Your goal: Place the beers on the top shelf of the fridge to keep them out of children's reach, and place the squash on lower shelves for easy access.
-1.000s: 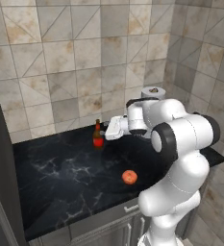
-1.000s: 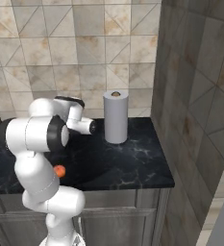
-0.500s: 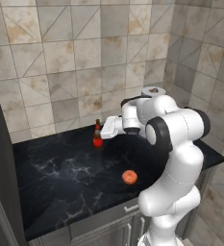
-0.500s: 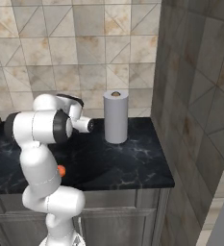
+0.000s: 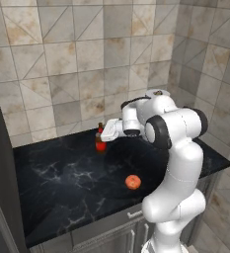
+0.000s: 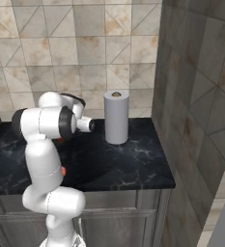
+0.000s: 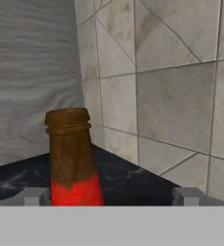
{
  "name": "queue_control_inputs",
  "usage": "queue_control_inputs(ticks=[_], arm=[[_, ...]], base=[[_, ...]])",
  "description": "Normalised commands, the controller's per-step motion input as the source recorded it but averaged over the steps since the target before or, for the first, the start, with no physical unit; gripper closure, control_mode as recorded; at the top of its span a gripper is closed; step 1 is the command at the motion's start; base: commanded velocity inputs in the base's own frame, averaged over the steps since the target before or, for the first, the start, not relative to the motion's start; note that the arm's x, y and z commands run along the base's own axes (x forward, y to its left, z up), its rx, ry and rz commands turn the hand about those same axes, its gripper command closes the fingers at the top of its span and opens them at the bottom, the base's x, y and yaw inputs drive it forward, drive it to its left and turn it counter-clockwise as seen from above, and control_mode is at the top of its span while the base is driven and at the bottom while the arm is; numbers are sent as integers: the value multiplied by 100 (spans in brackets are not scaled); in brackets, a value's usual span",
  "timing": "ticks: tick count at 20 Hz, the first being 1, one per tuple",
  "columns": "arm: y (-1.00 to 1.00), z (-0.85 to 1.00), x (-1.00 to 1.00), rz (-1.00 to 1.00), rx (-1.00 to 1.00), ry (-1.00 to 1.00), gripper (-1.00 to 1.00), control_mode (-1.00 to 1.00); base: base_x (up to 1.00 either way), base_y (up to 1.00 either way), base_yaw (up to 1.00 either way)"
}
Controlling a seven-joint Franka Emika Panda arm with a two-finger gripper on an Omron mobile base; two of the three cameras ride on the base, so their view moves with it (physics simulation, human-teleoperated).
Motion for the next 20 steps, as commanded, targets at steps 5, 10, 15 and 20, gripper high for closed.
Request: queue_control_inputs(ticks=[5,10,15,20], arm=[[0,-14,19,0,0,0,-100,-100],[14,-19,8,0,0,0,-100,-100],[20,-18,0,0,0,0,-100,-100],[17,-16,0,0,0,0,100,-100]], base=[[0,0,0],[0,0,0],[0,0,0],[0,0,0]])
